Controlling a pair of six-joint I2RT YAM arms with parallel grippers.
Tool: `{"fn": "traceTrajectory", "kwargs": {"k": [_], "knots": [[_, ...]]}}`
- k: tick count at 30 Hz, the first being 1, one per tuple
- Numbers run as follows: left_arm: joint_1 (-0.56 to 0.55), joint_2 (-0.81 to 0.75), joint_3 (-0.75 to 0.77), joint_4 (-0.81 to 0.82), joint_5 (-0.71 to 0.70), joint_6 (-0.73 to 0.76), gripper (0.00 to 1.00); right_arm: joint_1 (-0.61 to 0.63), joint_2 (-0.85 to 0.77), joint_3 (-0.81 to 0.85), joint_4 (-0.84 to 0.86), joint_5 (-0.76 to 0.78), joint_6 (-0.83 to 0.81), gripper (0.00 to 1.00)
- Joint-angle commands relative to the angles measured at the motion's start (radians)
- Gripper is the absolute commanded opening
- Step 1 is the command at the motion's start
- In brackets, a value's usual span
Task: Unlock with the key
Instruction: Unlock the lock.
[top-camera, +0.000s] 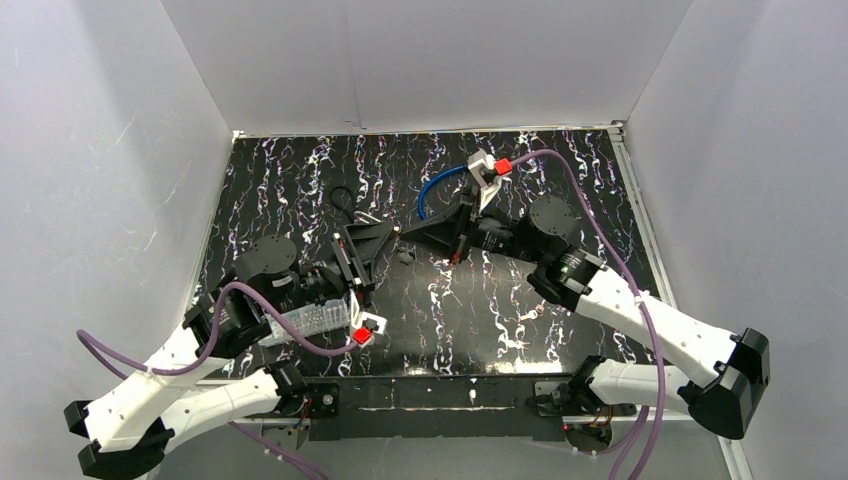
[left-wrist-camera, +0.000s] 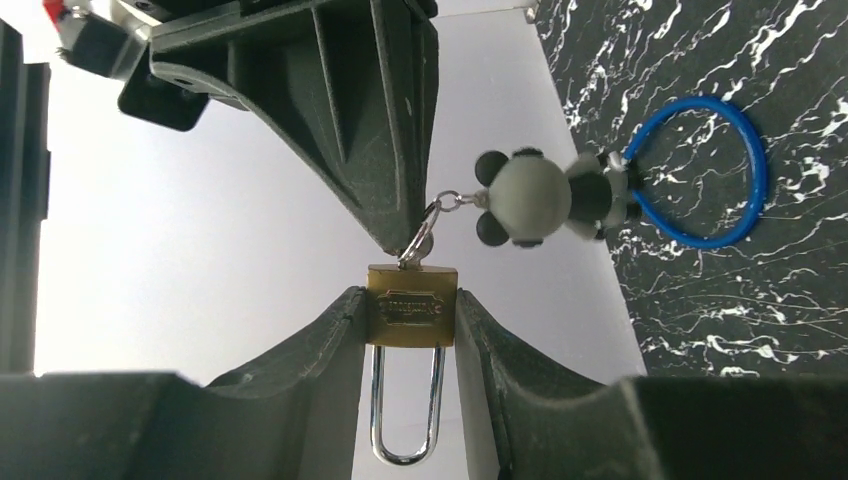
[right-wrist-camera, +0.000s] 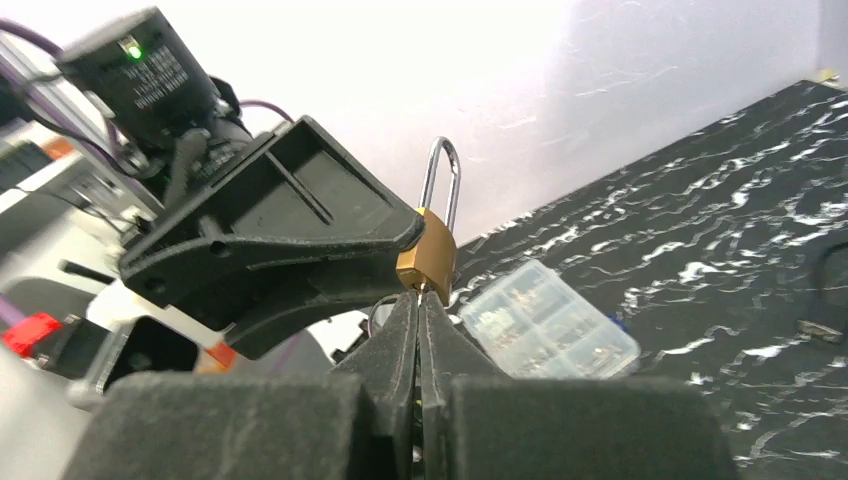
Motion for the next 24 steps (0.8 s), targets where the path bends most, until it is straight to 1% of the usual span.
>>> {"fn": "traceTrajectory", "kwargs": {"k": [1,4,6,8,10,11,14,18,20,21,24], "knots": [[-0.006,-0.051,-0.051,0.142,0.096,0.1,0.0,-0.056,0.026,-0.061,0.262,-0.015,0.27,0.01],[-0.006,-0.064,-0.077,0.161,0.1,0.145,0.0,-0.09,0.054,-0.097,0.396,-0.028,0.418,0.01],[-0.006,-0.067,-0.085,0.182,0.095,0.147,0.0,-0.101,0.072,-0.104,0.448,-0.045,0.464,0.01],[-0.006,-0.069,-0.078,0.183,0.088,0.128,0.0,-0.102,0.076,-0.094,0.437,-0.064,0.45,0.01],[-0.006,-0.071,-0.065,0.16,0.082,0.097,0.0,-0.103,0.064,-0.072,0.38,-0.088,0.399,0.01],[-0.006,-0.072,-0.059,0.142,0.076,0.084,0.0,-0.105,0.049,-0.059,0.335,-0.093,0.359,0.07],[-0.006,-0.073,-0.031,0.083,0.063,0.008,0.0,-0.106,-0.021,-0.023,0.157,-0.071,0.189,0.27],[-0.006,-0.064,0.017,-0.003,0.046,-0.093,0.0,-0.106,-0.103,0.057,-0.075,-0.056,-0.08,0.48],[-0.006,-0.057,0.034,-0.031,0.044,-0.124,0.0,-0.106,-0.114,0.094,-0.147,-0.072,-0.172,0.56],[-0.006,-0.055,0.039,-0.041,0.047,-0.136,0.0,-0.106,-0.113,0.111,-0.179,-0.083,-0.205,0.58],[-0.006,-0.052,0.044,-0.058,0.053,-0.146,0.0,-0.098,-0.094,0.161,-0.22,-0.148,-0.28,0.67]]}}
